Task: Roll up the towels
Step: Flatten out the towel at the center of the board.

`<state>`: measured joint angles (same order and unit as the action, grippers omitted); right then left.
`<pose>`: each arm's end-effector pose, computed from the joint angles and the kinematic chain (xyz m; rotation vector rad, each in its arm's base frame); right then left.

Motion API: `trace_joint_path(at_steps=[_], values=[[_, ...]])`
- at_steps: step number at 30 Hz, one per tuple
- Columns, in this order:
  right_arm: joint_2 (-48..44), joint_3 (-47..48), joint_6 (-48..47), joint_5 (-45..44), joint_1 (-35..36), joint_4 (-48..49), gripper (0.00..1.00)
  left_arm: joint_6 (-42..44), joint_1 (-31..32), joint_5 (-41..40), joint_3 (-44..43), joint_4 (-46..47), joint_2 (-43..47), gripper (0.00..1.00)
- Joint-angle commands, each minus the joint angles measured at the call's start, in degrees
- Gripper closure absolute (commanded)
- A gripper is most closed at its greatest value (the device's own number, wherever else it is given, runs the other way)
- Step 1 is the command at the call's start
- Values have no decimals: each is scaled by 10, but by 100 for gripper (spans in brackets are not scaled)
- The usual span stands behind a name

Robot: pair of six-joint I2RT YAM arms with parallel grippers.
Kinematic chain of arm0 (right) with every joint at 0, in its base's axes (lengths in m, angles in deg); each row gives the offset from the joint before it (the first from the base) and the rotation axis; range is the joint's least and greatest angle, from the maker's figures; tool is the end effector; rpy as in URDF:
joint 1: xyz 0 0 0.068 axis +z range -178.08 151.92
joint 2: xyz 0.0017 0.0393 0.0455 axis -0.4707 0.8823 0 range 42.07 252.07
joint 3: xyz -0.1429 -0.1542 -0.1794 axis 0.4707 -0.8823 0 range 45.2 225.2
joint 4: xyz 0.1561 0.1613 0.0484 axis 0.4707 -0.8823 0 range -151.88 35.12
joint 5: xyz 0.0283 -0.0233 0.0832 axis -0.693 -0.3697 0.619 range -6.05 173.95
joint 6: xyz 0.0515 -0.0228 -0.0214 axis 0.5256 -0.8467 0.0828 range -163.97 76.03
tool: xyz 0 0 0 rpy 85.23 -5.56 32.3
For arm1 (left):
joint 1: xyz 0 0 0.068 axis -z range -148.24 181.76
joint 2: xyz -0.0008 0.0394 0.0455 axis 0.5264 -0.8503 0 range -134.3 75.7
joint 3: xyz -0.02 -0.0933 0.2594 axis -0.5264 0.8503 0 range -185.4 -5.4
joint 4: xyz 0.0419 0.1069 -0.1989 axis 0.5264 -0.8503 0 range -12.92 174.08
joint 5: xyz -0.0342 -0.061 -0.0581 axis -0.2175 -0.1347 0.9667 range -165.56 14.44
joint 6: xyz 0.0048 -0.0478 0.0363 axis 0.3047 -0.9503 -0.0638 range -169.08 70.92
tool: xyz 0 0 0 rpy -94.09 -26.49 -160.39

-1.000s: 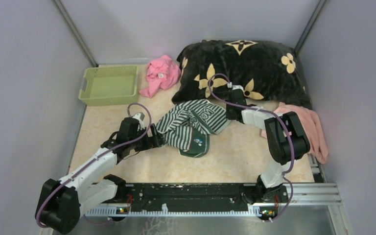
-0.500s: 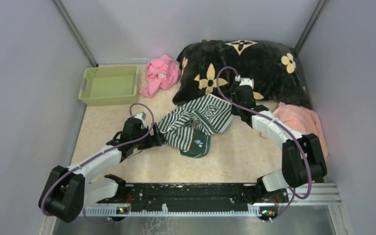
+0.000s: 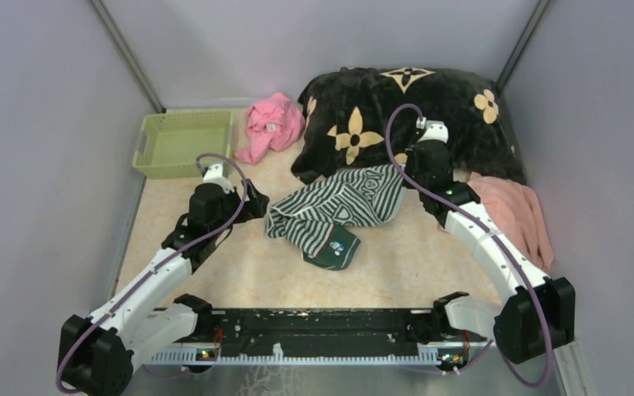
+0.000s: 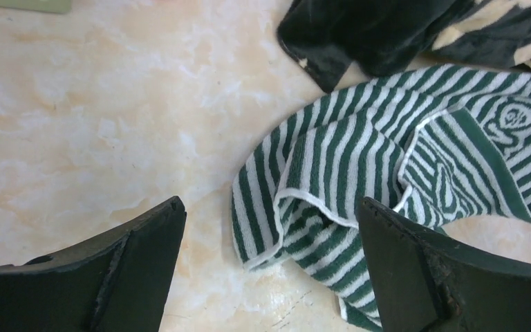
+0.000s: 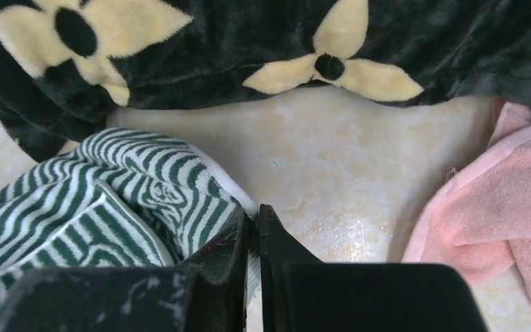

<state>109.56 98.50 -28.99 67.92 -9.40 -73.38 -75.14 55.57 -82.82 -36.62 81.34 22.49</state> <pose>0.2264 0.0636 0.3042 0.0944 2.1148 0.0496 0.1716 -0.0695 0.2552 -0.1221 2.0211 -0.4298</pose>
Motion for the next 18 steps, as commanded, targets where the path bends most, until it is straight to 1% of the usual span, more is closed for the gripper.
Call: trace_joint_path(at_steps=[1,5,8,11,13,16,18], values=[[-33,20,-1,1,-4,-3,97,5,0,39,20,0,-4,1],[-53,5,-1,6,-5,-3,97,23,1,45,17,-12,3,1],[-68,-6,-2,5,-4,-3,97,3,1,43,10,-26,-4,1],[-77,-19,-1,10,-5,2,97,0,1,59,3,-42,-18,1],[-79,-26,-2,14,-4,7,97,8,0,75,9,-37,-24,2],[-77,-30,0,19,-5,7,97,9,0,118,28,-6,-36,11],[-79,-32,1,20,-4,9,97,13,1,155,35,13,-60,15]])
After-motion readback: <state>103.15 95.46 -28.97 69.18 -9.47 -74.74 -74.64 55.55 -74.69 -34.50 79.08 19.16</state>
